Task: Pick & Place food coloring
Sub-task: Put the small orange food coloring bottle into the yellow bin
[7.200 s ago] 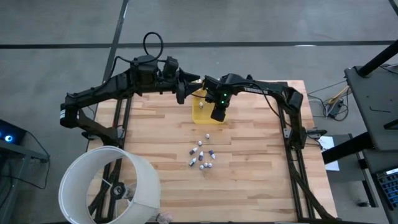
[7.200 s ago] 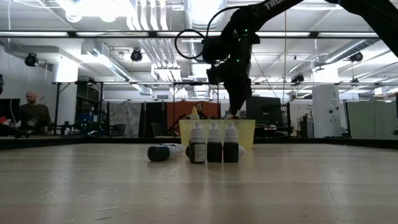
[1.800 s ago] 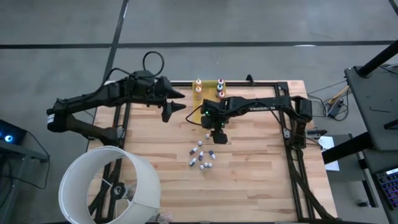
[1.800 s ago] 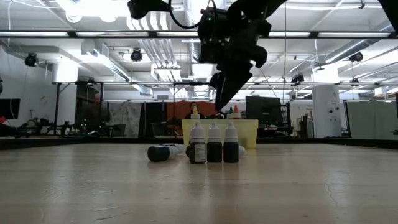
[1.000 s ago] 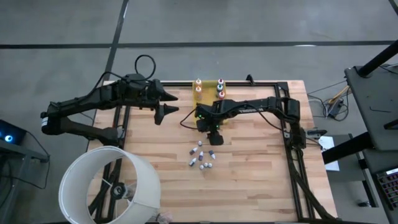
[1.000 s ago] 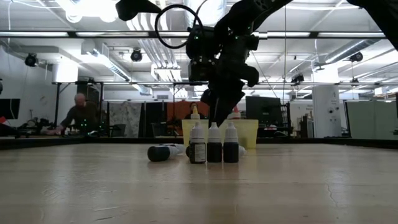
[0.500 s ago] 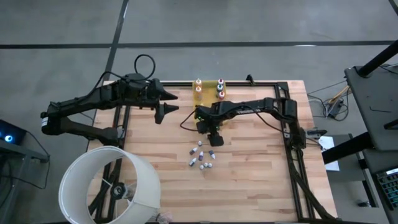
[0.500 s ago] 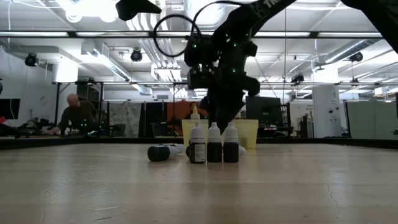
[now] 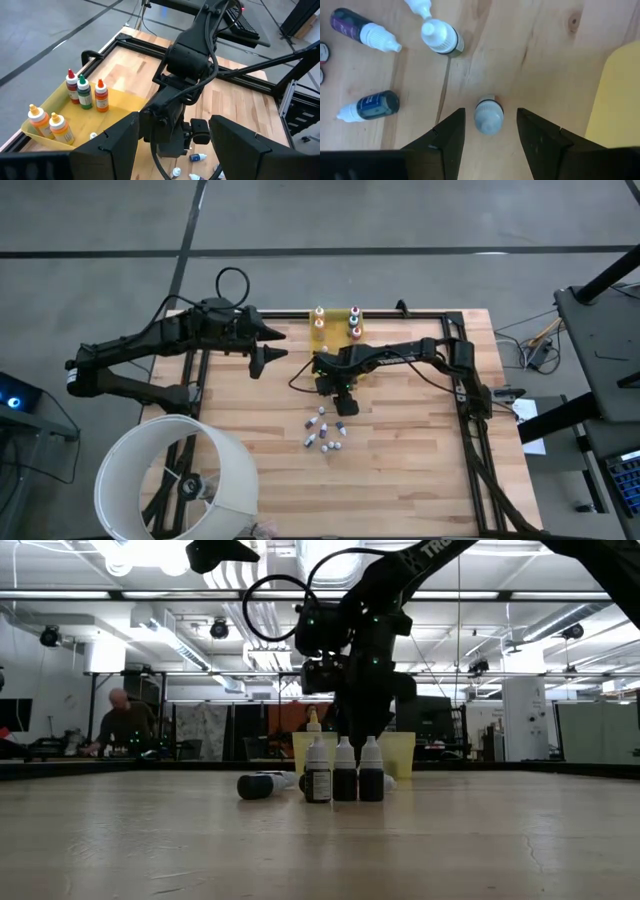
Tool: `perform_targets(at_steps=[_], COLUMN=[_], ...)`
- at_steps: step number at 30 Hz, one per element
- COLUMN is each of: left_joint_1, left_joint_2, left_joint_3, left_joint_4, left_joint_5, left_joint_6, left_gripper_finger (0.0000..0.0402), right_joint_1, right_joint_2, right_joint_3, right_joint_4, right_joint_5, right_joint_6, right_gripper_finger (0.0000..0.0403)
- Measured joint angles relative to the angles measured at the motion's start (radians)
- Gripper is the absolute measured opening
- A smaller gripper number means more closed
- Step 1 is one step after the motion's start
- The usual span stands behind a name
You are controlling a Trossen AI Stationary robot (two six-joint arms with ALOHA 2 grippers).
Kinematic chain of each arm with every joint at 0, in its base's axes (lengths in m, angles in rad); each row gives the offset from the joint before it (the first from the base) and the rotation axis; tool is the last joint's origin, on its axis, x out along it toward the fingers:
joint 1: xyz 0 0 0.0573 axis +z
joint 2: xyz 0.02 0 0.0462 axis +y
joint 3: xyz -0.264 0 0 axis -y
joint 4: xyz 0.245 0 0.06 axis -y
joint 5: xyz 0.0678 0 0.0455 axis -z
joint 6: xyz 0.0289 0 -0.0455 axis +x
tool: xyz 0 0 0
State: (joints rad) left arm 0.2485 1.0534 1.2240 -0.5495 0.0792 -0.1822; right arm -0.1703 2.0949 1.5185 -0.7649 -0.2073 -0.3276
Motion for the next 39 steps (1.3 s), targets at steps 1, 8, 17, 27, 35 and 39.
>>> perform_targets(at_steps=[1, 8, 17, 27, 35, 39], left_joint_1=[0.0, 0.0, -0.001, 0.0, 0.0, 0.0], left_joint_2=[0.0, 0.0, 0.0, 0.0, 0.0, 0.0], left_joint_3=[0.0, 0.0, 0.0, 0.0, 0.0, 0.0], left_joint_4=[0.0, 0.0, 0.004, 0.004, 0.004, 0.004], left_joint_5=[0.0, 0.001, 0.001, 0.001, 0.001, 0.001], left_joint_6=[0.0, -0.001, -0.002, -0.003, -0.004, -0.004], left_gripper_finger=[0.0213, 0.0213, 0.0213, 0.0213, 0.0213, 0.0213], right_joint_1=[0.0, 0.0, 0.0, 0.0, 0.0, 0.0], right_joint_2=[0.0, -0.016, -0.016, -0.016, -0.016, -0.016], right_joint_3=[0.0, 0.0, 0.0, 0.0, 0.0, 0.0], right_joint_4=[-0.002, -0.008, -0.006, 0.008, 0.013, 0.013], right_joint_5=[0.0, -0.002, -0.003, -0.045, -0.045, -0.029], right_joint_6=[0.007, 0.013, 0.022, 0.033, 0.033, 0.031], right_gripper_finger=[0.0171, 0.0171, 0.0168, 0.0143, 0.0118, 0.0091])
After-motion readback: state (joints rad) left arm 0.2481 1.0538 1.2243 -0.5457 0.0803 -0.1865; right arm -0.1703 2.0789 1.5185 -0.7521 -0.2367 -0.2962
